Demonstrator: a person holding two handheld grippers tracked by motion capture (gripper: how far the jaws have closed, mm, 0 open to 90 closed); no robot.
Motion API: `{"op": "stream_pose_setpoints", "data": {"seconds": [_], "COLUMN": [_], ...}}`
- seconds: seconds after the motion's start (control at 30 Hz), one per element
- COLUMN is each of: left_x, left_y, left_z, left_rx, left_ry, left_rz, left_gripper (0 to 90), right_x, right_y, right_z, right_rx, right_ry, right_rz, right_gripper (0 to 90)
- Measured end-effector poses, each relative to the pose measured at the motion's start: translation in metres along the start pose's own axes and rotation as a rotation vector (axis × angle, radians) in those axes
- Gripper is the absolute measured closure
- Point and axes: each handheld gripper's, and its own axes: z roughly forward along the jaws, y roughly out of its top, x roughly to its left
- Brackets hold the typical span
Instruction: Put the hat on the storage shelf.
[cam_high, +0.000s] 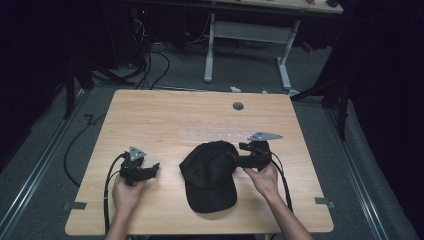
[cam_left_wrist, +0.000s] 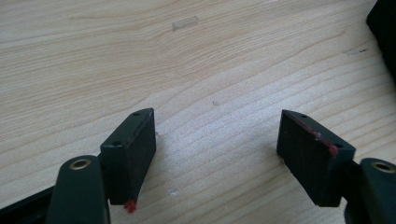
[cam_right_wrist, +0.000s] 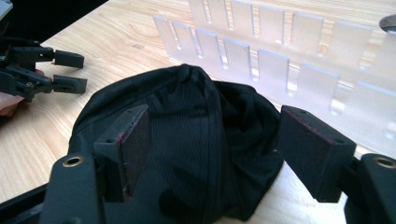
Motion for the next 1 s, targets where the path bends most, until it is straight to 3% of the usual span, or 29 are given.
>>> {"op": "stream_pose_setpoints", "data": {"seconds": [0.4,0.73,1.0], "left_x": [0.0,0.0,0.0], "left_y": [0.0,0.0,0.0], "left_z": [0.0,0.0,0.0], "left_rx": [-0.001,-0.002,-0.001], "left_ry": [-0.002,-0.001,0.0], "left_rz": [-0.004,-0.003,-0.005], "left_gripper": [28.3,28.4,28.5], "right_x": [0.001,-0.002,-0.003], "right_y": [0.016,0.015,0.01], "right_z": [0.026,0.05,0.065], "right_rx": [0.049,0.121,0.161], "right_ry": [-0.01,-0.006,0.002], "right_rz": [0.026,0.03,0.034], "right_gripper": [31.3,32.0,43.0]}}
